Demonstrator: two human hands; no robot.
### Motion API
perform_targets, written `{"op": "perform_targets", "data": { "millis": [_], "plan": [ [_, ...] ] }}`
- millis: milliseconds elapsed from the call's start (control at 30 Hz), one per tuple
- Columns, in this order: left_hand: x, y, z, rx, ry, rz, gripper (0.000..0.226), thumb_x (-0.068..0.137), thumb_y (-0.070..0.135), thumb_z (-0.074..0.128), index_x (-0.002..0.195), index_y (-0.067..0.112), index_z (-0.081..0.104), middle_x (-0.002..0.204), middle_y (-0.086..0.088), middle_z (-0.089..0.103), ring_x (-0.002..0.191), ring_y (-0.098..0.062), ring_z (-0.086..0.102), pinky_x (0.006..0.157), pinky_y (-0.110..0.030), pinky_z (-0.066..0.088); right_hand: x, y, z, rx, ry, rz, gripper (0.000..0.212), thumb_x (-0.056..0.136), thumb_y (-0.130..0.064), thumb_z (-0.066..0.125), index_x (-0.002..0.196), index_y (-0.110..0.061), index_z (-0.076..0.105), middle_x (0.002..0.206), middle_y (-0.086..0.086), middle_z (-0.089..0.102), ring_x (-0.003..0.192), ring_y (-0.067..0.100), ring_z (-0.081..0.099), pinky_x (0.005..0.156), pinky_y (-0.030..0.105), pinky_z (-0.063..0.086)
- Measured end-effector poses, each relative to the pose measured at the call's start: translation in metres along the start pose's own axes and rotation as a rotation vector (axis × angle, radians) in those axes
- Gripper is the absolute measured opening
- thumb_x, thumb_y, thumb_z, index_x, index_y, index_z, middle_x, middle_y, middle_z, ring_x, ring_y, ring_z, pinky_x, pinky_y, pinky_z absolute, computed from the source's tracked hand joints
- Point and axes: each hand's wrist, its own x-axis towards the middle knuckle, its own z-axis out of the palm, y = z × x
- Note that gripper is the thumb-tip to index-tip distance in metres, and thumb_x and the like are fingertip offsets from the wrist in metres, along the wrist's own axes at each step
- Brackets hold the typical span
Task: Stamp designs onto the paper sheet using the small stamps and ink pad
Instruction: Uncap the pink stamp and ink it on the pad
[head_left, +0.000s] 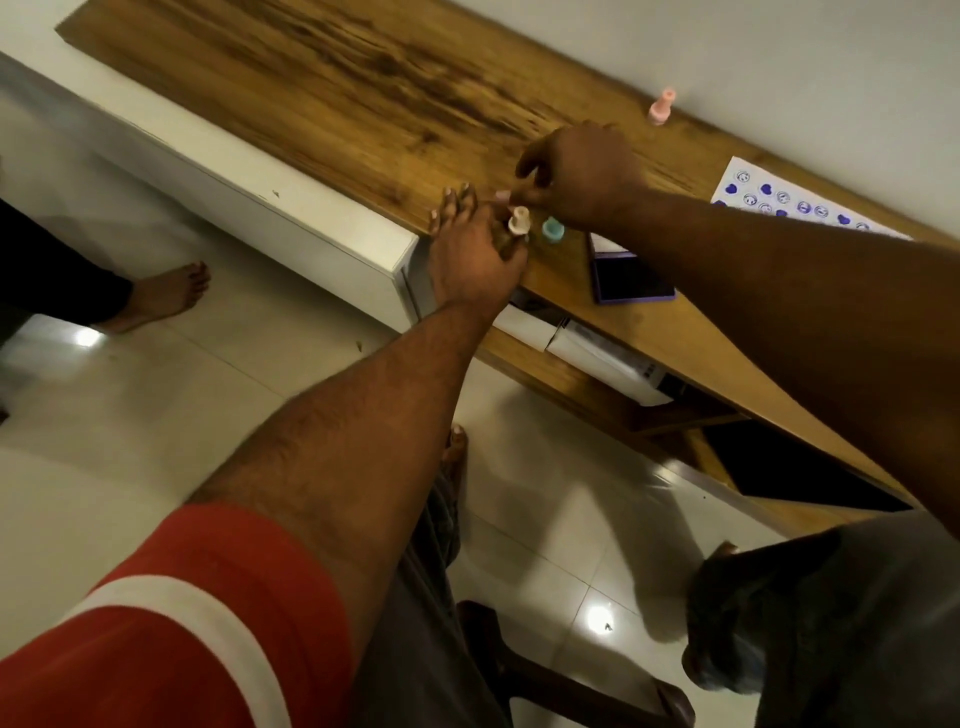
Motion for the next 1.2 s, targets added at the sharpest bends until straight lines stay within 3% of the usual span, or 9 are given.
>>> {"op": "perform_targets", "data": {
  "millis": [100,200,267,467,767,967,1067,1133,1200],
  "plan": [
    [0.002,-0.005,0.002,-0.023,0.021,0.036,0.044,0.096,0.05,0.063,0.133,0.024,0.066,0.17,-0.01,0.034,0.162,-0.029,0.017,0.131,-0.043,0.011,0.007,0.035,-0.012,0.132,0.163,0.184,0.042,0.09,-0.06,0.068,0.113,-0.025,0.075,0.104,-0.001,0.075,0.095,0.017,0.068,0.084,0.032,0.054],
    [0.002,-0.007,0.007,-0.053,0.041,0.042,0.052,0.097,0.051,0.064,0.138,0.021,0.063,0.169,-0.011,0.035,0.161,-0.028,0.019,0.131,-0.046,0.014,0.012,0.082,-0.02,0.048,0.197,0.364,0.033,0.092,-0.044,0.069,0.119,-0.025,0.071,0.118,0.004,0.072,0.113,0.027,0.064,0.097,0.04,0.052],
    [0.002,-0.009,0.01,-0.084,0.067,0.034,0.059,0.095,0.052,0.066,0.144,0.02,0.058,0.167,-0.011,0.038,0.16,-0.028,0.023,0.13,-0.05,0.02,0.015,0.11,-0.021,-0.02,0.16,0.436,0.04,0.095,-0.036,0.066,0.134,-0.024,0.063,0.131,0.009,0.065,0.124,0.033,0.058,0.102,0.044,0.048],
    [0.001,-0.008,0.014,-0.181,0.127,-0.016,0.073,0.09,0.056,0.071,0.152,0.024,0.048,0.163,-0.011,0.044,0.157,-0.03,0.029,0.125,-0.056,0.031,0.027,0.14,-0.007,0.025,0.022,0.328,0.046,0.105,-0.03,0.044,0.15,-0.023,0.049,0.14,0.018,0.057,0.126,0.041,0.055,0.104,0.049,0.047],
    [0.003,-0.009,0.008,-0.229,0.063,-0.086,0.083,0.084,0.058,0.078,0.155,0.033,0.044,0.167,-0.007,0.038,0.155,-0.034,0.033,0.12,-0.052,0.039,0.013,0.142,0.005,-0.052,0.049,0.248,0.028,0.097,-0.027,0.061,0.119,-0.017,0.074,0.111,0.023,0.071,0.101,0.044,0.066,0.084,0.037,0.05],
    [-0.003,-0.004,-0.001,-0.143,0.083,-0.022,0.08,0.086,0.054,0.079,0.155,0.03,0.045,0.17,-0.002,0.034,0.159,-0.026,0.026,0.121,-0.045,0.031,-0.035,0.152,-0.008,-0.006,-0.056,0.291,0.017,0.09,-0.026,0.072,0.105,-0.021,0.078,0.104,0.014,0.073,0.095,0.035,0.068,0.079,0.034,0.05],
    [-0.009,0.006,-0.008,-0.082,0.111,0.006,0.068,0.093,0.051,0.074,0.153,0.032,0.048,0.17,-0.001,0.033,0.159,-0.025,0.025,0.122,-0.047,0.03,-0.059,0.147,-0.017,0.165,0.056,0.364,0.017,0.09,-0.028,0.076,0.106,-0.023,0.078,0.104,0.005,0.076,0.097,0.024,0.071,0.084,0.033,0.055],
    [-0.019,0.014,-0.01,-0.053,0.153,0.1,0.057,0.098,0.045,0.068,0.149,0.027,0.052,0.17,-0.006,0.035,0.159,-0.027,0.026,0.127,-0.047,0.024,-0.075,0.132,-0.02,0.297,0.139,0.343,0.022,0.09,-0.032,0.078,0.108,-0.021,0.078,0.105,0.001,0.077,0.099,0.017,0.071,0.088,0.033,0.056],
    [-0.028,0.021,-0.01,-0.004,0.167,0.234,0.046,0.1,0.042,0.062,0.142,0.023,0.058,0.17,-0.009,0.034,0.16,-0.028,0.024,0.129,-0.042,0.014,-0.088,0.113,-0.018,0.408,0.16,0.305,0.027,0.089,-0.036,0.078,0.11,-0.02,0.077,0.104,-0.002,0.076,0.097,0.013,0.068,0.083,0.03,0.054]
  ]
}}
